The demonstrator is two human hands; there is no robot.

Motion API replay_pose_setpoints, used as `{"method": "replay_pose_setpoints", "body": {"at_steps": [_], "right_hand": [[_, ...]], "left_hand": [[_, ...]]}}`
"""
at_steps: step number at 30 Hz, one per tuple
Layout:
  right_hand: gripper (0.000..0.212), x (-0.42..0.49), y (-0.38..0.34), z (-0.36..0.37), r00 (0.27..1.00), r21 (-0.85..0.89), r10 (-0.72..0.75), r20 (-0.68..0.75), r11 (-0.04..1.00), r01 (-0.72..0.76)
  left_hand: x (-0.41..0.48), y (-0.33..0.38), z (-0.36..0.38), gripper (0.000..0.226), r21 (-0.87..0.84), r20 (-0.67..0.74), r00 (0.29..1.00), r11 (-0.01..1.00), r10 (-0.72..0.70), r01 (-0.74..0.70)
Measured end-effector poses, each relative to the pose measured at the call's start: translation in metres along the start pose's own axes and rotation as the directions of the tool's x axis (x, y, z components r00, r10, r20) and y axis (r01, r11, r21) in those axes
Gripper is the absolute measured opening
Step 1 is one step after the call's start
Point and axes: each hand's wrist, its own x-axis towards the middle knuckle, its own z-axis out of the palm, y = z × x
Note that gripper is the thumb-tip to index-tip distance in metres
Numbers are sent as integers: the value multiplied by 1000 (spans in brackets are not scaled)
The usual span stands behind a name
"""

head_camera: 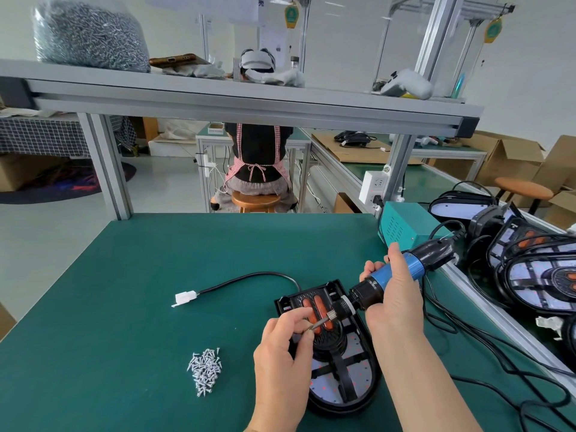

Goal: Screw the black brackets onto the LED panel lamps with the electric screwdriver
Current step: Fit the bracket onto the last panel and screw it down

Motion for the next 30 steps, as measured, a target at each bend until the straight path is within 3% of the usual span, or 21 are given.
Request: {"method": "replay_pose_setpoints", "body": {"at_steps": [19,30], "right_hand": [[43,0,0,-8,999,6,-46,16,999,46],[33,-1,1,-5,998,-15,-58,-12,998,58]], "left_hand": [[-3,1,1,55,75,16,999,996,39,-40],[-2,-1,2,55,90,4,999,995,48,-48]]}}
